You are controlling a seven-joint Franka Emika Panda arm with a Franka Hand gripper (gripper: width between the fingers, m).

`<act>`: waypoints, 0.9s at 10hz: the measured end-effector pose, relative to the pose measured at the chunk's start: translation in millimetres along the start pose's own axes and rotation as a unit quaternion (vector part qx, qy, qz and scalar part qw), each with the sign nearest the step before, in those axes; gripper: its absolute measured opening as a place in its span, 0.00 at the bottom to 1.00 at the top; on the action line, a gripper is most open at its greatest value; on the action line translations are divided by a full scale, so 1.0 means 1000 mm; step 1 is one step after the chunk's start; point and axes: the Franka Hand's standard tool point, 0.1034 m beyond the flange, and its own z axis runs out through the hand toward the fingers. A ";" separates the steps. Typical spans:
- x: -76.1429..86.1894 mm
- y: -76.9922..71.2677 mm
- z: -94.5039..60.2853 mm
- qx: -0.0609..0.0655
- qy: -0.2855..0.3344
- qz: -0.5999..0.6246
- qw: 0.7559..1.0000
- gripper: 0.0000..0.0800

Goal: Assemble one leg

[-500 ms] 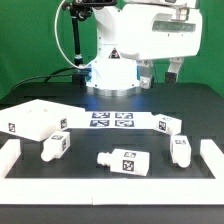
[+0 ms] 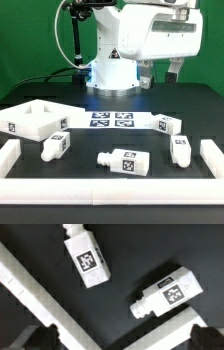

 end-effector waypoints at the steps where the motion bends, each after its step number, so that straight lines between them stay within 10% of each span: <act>1: -0.014 0.012 0.002 0.000 -0.003 -0.005 1.000 0.81; 4: -0.038 0.035 0.043 0.014 -0.007 -0.047 0.999 0.81; 9: -0.023 0.028 0.114 0.026 0.018 -0.039 0.999 0.81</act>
Offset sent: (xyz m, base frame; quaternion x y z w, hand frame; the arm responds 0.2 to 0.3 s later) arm 0.0168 -0.0230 -0.0478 0.0349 0.0463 -0.0646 0.9962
